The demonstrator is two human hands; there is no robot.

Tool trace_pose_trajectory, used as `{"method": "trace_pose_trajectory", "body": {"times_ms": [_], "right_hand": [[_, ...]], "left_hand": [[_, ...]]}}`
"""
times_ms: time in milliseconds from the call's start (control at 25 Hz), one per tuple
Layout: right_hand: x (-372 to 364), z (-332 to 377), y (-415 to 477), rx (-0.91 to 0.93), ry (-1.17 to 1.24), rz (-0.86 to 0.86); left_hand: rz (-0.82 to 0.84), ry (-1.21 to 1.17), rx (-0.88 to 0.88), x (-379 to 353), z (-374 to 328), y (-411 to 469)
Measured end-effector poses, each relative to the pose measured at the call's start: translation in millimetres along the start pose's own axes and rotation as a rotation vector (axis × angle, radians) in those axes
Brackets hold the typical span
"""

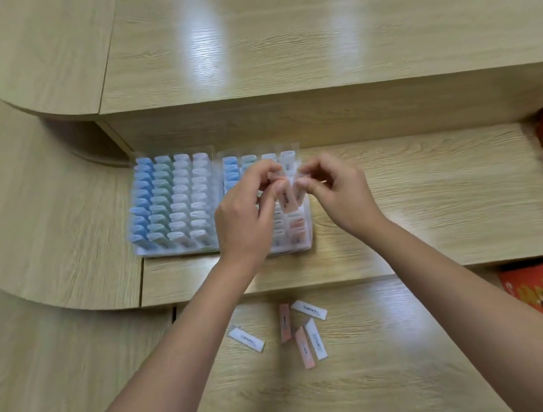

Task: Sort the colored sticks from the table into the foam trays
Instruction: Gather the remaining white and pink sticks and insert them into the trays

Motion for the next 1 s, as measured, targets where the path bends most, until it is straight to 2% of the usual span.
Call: {"method": "trace_pose_trajectory", "body": {"times_ms": [240, 400, 600, 760, 1000], "right_hand": [[-11, -15, -4, 0.177, -0.138, 0.0], [-11, -20, 4, 0.136, -0.081, -0.009], [-21, -22, 8, 0.125, -0.051, 0.03], [-22, -24, 9, 0.125, -0.039, 0.058], [-20, -20, 7, 0.144, -0.031, 0.069]], "left_hand": [[0.038, 0.032, -0.059, -16, 14, 1], [0.152, 0.044, -0.139, -32, 17, -5], [0.137, 0.214, -0.317, -40, 12, -8], [0.151, 0.194, -0.236, -39, 19, -1], [0.193, 0.193, -0.256, -43, 14, -6]]}}
Point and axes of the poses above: each hand's wrist, its own y-axis towards the middle knuckle, its own x-axis out of the back of the hand, z = x × y, the point moved 10 cm from there along y, towards the middle knuckle, and after that the axes turned 12 degrees about -z, right-handed, at the moved point
